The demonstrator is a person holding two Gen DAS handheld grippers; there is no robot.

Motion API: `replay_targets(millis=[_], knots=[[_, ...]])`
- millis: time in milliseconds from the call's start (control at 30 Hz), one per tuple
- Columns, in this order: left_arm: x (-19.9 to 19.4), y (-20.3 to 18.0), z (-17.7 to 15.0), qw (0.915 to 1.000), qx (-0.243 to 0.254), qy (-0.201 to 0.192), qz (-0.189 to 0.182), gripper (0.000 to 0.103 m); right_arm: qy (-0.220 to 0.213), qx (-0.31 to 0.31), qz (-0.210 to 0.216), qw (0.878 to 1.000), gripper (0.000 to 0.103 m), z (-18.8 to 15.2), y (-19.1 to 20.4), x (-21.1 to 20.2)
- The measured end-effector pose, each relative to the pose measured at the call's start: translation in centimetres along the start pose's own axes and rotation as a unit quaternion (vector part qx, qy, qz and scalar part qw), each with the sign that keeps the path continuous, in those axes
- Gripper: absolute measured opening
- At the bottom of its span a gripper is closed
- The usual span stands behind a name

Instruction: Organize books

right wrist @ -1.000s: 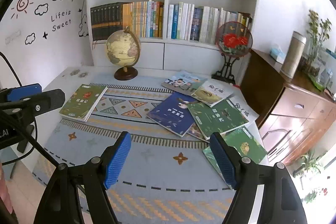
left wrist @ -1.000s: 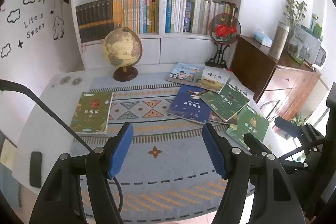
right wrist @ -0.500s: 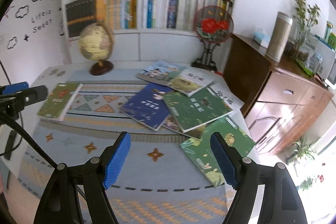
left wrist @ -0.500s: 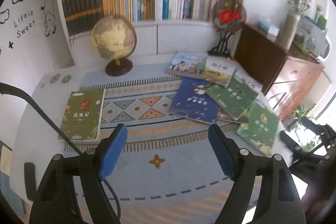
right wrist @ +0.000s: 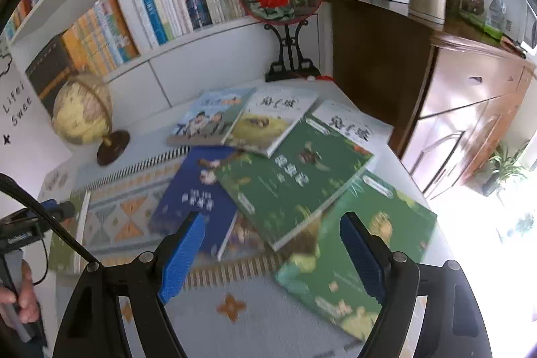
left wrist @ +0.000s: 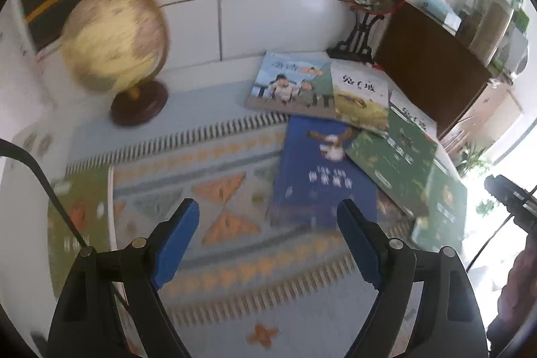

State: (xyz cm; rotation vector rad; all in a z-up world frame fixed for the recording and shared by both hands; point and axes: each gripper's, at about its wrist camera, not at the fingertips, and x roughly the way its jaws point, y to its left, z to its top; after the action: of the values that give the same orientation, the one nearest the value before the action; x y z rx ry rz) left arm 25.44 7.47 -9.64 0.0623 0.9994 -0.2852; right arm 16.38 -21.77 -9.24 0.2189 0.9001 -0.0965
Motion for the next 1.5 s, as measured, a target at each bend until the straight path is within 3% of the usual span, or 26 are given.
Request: replay_targets(millis=[200,433,800,1067,1167,1333,1433,1500], knots=[[5.2,-0.5,5.6,0.9992,0.033,-0.009,-0.02,0.083,0.003,0.016,0.041,0.999,0.081,5.4,1.9,6.0],[12.4,1.0,10.4,0.9985,-0.015,-0.008,-0.051,0.083,0.012,0.006,0.066,0.998,0.081,9.4,4.5,14.7],[22.1,3.2,13.8,0.9971,-0.059,0.03,-0.039,0.083,0.08,0.007,0.075,0.994,0.081,11.9,5.4,26.2],[26.5,3.8,14.5,0.9951,-0.074,0.05,-0.043,0.083,0.101,-0.005,0.066,0.993,0.08,12.2,6.4,29.8],[27.7,3.8,14.6,0.9924,-0.083,0.064,-0.064,0.083,0.108,-0.002,0.075,0.991,0.08,12.3,6.7,30.6],[27.9,3.0,14.7,0.9882,-0.068,0.076,-0.115,0.084,0.123,-0.005,0.113,0.986,0.08,12.8,7.4,31.4],[27.4,1.7,14.3,0.9888,-0.047,0.079,-0.117,0.083,0.141,0.002,0.159,0.977,0.082,12.6,7.8,31.4],[27.2,1.7,13.9,0.9876,-0.048,0.08,-0.126,0.083,0.137,-0.008,0.153,0.979,0.082,12.2,7.9,31.0]])
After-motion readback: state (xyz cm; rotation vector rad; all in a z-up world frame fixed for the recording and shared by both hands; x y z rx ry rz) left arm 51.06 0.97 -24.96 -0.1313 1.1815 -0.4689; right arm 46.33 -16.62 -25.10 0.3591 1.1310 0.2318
